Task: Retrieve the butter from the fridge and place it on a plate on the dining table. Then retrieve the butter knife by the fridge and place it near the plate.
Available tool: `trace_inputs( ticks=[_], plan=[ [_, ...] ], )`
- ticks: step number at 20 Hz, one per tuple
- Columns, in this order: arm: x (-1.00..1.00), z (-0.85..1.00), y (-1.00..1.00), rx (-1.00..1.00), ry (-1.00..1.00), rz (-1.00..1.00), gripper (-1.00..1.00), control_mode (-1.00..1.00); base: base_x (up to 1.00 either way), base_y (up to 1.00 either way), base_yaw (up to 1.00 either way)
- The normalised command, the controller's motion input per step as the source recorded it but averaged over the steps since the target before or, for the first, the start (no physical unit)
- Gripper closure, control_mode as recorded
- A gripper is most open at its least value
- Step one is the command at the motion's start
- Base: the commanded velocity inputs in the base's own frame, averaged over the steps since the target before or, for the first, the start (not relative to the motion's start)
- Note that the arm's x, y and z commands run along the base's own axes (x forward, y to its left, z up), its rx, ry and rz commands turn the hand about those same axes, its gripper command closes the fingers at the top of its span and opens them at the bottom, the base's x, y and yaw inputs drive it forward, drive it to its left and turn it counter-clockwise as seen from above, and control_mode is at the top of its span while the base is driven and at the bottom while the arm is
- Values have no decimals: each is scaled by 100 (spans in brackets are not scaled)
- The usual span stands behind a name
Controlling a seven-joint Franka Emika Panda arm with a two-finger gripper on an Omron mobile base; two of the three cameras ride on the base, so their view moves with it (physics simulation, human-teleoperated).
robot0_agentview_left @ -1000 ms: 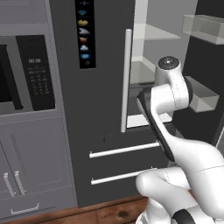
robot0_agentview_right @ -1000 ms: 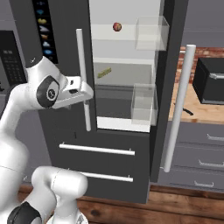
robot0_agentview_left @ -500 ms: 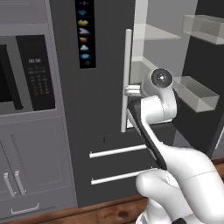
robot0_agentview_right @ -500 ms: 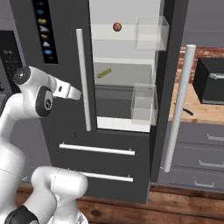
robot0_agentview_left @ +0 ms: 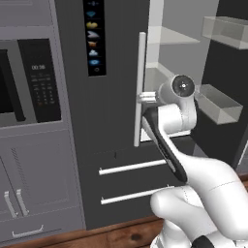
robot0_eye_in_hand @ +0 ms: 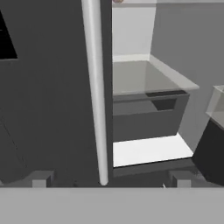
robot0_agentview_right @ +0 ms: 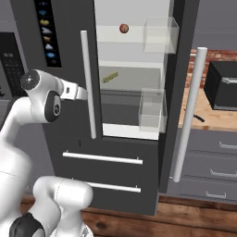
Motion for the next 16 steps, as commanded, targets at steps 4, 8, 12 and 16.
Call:
trace_inputs(
  ticks=[4,8,12,16],
  plan=[
    [6,65,0,0,32,3,-100,-100,0,0,0],
    [3,14,0,7,13,0,-100,-100,0,0,0],
    [2,0,0,0,-1,0,-100,-100,0,0,0],
    [18,-1,0,0,-6,0,-100,-100,0,0,0]
  ],
)
